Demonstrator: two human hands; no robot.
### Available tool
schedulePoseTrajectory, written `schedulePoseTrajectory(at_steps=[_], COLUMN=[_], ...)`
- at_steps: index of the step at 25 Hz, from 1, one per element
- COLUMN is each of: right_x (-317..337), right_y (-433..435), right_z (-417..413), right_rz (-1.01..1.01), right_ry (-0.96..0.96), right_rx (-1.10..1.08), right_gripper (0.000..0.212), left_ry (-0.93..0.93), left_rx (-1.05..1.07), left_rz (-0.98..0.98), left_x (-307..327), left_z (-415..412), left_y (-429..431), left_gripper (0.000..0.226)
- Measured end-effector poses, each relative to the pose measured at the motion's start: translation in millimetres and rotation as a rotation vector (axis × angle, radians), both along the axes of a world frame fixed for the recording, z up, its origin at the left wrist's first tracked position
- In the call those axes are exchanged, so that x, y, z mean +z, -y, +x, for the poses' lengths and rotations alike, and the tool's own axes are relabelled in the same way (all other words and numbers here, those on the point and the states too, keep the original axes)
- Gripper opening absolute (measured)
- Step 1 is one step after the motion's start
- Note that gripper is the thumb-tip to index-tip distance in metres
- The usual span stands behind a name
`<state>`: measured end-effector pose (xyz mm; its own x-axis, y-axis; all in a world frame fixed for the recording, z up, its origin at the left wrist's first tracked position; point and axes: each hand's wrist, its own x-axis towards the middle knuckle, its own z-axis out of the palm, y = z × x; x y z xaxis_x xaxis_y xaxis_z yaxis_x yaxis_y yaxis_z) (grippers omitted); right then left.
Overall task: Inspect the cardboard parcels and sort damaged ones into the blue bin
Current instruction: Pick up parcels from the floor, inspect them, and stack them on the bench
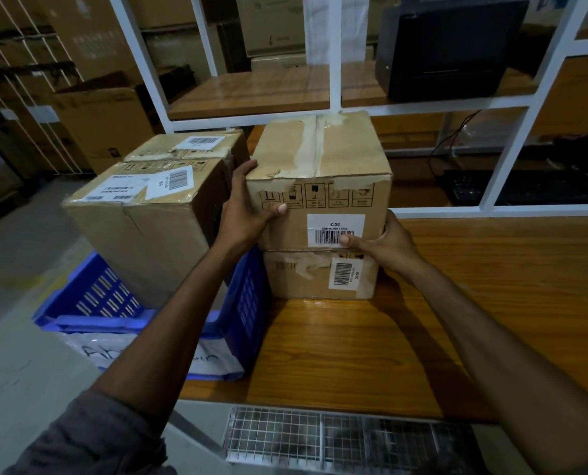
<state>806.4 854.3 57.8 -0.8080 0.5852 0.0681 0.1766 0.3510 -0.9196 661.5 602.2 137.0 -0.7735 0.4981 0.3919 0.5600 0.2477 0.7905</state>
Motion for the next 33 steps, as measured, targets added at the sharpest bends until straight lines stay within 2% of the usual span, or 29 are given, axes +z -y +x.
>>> schedulePoseTrajectory(at_steps=[5, 10, 12, 19, 26, 30, 31, 33], right_x=[1.5, 1.2, 2.9, 10.5, 16.9, 13.0, 17.6, 26.5], right_y=[2.1, 7.6, 8.6, 11.0, 16.0, 37.7, 46.5, 66.0], right_z=[0.3, -0.3, -0.2, 2.8, 9.4, 11.3, 16.2, 29.6], right_rz=[0.029, 0.036, 0.018, -0.011, -0.04, -0.004, -0.005, 0.033], right_ry=[0.006, 0.006, 0.002, 0.021, 0.035, -0.023, -0.054, -0.164], right_rx=[0.012, 0.031, 0.042, 0.043, 0.024, -0.235, -0.319, -0.454], right_gripper=[0.119, 0.094, 0.09, 0.092, 0.106, 0.117, 0.114, 0.088], left_ry=[0.001, 0.021, 0.018, 0.011, 0.058, 0.072, 0.066, 0.053], left_rx=[-0.016, -0.008, 0.009, 0.018, -0.011, -0.023, -0.009, 0.032], left_rz=[-0.011, -0.012, -0.011, -0.003, -0.029, -0.031, -0.009, 0.068], left_x=[1.8, 2.1, 2.8, 3.1, 8.1, 15.3, 15.2, 13.1], left_z=[-0.9, 1.6, 2.4, 5.1, 10.3, 24.3, 29.3, 42.5], left_y=[2.9, 3.4, 3.8, 3.7, 3.8, 15.3, 19.8, 31.4], left_gripper=[0.096, 0.095, 0.094, 0.094, 0.095, 0.095, 0.091, 0.079])
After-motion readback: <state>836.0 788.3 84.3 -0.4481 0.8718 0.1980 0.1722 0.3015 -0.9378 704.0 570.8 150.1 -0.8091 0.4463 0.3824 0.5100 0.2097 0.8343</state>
